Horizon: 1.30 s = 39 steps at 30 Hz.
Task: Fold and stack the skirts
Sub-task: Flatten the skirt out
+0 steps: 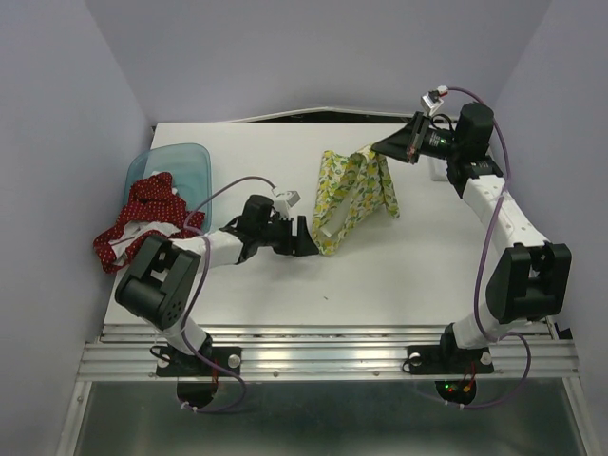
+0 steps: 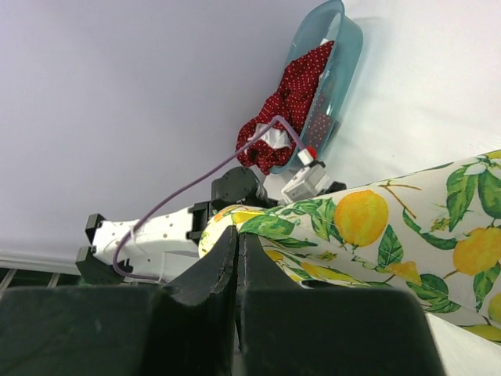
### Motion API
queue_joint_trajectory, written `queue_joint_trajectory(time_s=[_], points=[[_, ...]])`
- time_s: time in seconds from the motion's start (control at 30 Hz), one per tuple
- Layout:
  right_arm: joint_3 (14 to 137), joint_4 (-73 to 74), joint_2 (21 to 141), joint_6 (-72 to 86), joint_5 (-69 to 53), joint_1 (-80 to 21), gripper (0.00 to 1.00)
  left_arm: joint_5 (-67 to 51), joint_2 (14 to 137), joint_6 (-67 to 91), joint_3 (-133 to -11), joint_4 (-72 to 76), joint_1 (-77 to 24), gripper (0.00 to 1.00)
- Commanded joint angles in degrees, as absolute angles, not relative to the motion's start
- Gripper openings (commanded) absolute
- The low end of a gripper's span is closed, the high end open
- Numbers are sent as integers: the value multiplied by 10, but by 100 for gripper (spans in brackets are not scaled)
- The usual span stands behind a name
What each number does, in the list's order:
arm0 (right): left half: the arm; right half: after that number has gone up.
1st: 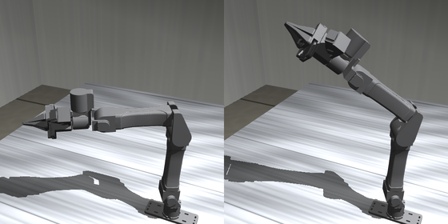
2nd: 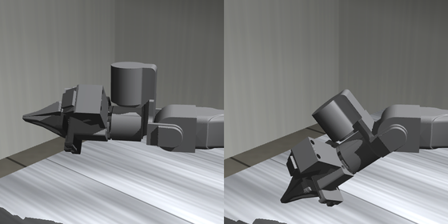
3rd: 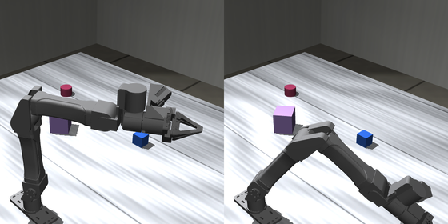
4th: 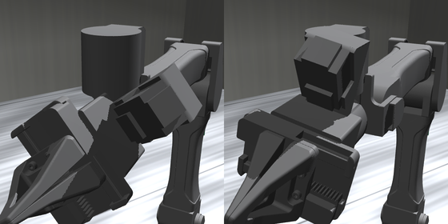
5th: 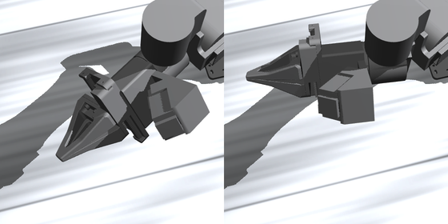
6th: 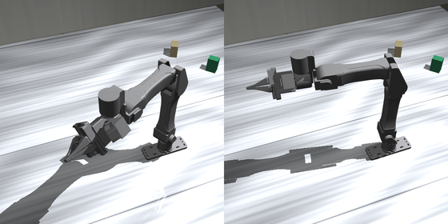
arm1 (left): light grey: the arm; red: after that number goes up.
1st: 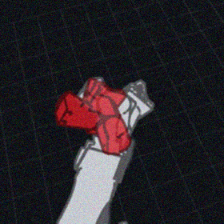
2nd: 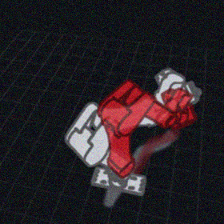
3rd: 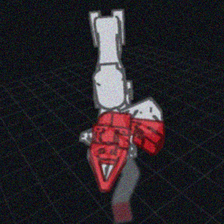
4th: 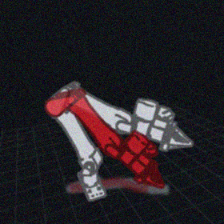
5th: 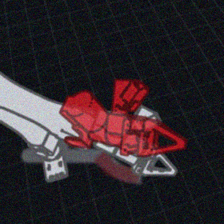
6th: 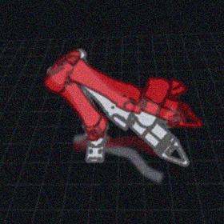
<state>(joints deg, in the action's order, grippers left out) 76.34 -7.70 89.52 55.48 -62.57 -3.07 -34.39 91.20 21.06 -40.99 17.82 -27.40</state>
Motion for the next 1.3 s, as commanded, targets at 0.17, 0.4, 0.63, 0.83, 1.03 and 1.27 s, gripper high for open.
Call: queue_joint_trajectory(time_s=[0.17,0.4,0.63,0.83,1.03,1.27], points=[[792,-126,879,576,-617,-29,1,-230,972,275,-478,194,-311,64],[797,-125,872,589,-618,3,1,-135,965,246,-549,124,-276,11],[830,-121,888,597,-616,61,1,-34,901,104,-670,34,-220,0],[881,-117,926,617,-599,101,1,103,880,-32,-810,-19,-220,0],[889,-113,904,596,-580,126,1,182,822,-119,-816,29,-218,0],[832,-51,854,522,-608,136,1,196,768,-161,-809,-27,-218,0]])
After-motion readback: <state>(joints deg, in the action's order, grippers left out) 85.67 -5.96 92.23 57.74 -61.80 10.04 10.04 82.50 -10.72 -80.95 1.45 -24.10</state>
